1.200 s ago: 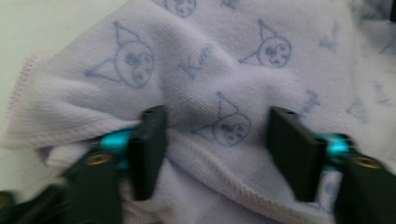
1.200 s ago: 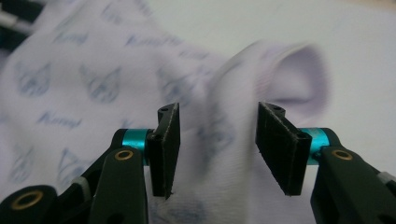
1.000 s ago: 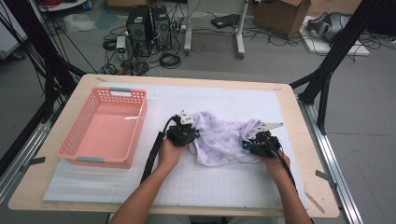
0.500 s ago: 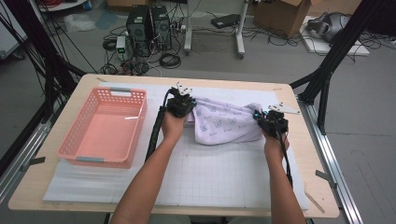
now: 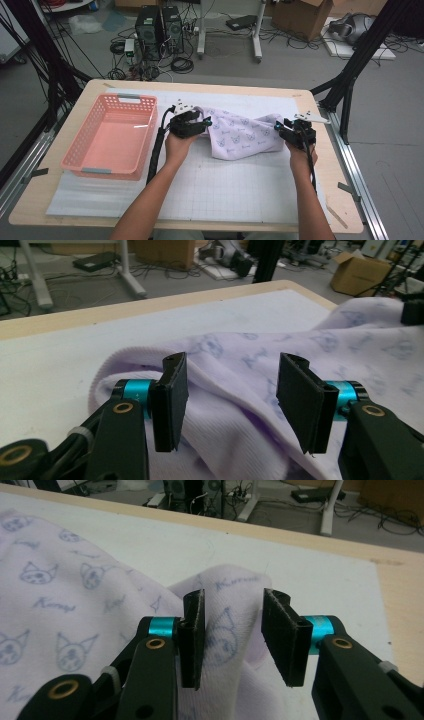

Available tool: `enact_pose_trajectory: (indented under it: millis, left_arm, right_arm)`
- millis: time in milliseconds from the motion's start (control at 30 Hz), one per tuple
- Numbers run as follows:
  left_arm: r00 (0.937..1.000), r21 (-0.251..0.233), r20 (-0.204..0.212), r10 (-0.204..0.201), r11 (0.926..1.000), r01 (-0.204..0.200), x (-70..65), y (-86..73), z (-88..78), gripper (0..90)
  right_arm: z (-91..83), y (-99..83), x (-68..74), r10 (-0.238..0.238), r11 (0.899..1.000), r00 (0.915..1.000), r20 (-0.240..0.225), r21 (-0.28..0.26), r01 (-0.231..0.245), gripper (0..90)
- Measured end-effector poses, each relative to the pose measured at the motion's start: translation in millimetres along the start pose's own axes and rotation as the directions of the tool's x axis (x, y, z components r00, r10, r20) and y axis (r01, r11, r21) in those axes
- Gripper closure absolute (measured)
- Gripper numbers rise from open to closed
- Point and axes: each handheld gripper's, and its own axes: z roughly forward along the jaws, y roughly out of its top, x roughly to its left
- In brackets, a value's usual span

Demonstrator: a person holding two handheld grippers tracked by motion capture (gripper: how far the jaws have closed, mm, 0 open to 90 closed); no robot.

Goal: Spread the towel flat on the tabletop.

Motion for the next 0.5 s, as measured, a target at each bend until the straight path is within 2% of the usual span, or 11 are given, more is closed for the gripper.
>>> enact_pose_trajectory:
  millis: [33, 100, 167, 233, 300, 400, 433, 467, 500]
  left_arm:
    - [0.9999, -0.003, 0.006, 0.015, 0.9999, -0.015, -2.4, -1.8, -3.5, 46.3]
    - [0.9992, -0.024, 0.036, 0.016, 0.9996, -0.015, -6.3, -6.5, -10.6, 46.1]
    - [0.9973, -0.022, 0.067, 0.032, 0.9993, -0.031, -9.3, -11.1, -15.9, 45.6]
    - [0.9953, -0.019, 0.087, 0.043, 0.999, -0.042, -12.6, -17.6, -20.4, 44.6]
    - [0.9923, 0.013, 0.117, 0.04, 0.9991, -0.042, -15.4, -22.6, -22.9, 42.6]
    - [0.9886, 0.004, 0.134, 0.069, 0.9975, -0.07, -21.2, -31.6, -27.9, 41.1]
    - [0.9875, 0.013, 0.143, 0.067, 0.9975, -0.07, -22.9, -35.2, -28.9, 39.9]
    - [0.9864, 0.025, 0.151, 0.066, 0.9972, -0.071, -24.7, -39.2, -29.6, 39.9]
    - [0.9829, 0.048, 0.167, 0.077, 0.9951, -0.086, -27.5, -47.9, -30.6, 39.1]
  right_arm:
    - [-7.8, 1.1, -0.7, -0.01, 1.0, 0.9999, -0.003, -0.01, 0.01, 61.2]
    - [-11.7, 1.2, -1.8, -0.017, 1.0, 0.9998, -0.006, -0.018, 0.017, 61.2]
    - [-19.8, 0.4, -3.3, -0.026, 0.999, 0.9996, -0.01, -0.024, 0.026, 61.2]
    - [-27.2, -1.7, -5.2, -0.034, 0.999, 0.9993, -0.016, -0.022, 0.033, 61.2]
    - [-33.9, -5.7, -7.2, -0.037, 0.999, 0.999, -0.025, -0.024, 0.037, 61.2]
    - [-41.2, -15.7, -8.7, -0.055, 0.998, 0.9972, -0.05, 0.004, 0.056, 60.3]
    - [-44.7, -24.6, -8.5, -0.073, 0.997, 0.9955, -0.059, 0.028, 0.075, 59.6]
    - [-44.7, -24.6, -8.5, -0.073, 0.997, 0.9955, -0.059, 0.028, 0.075, 59.6]
    - [-48.4, -34.3, -9.2, -0.081, 0.995, 0.9945, -0.066, 0.045, 0.084, 58.9]
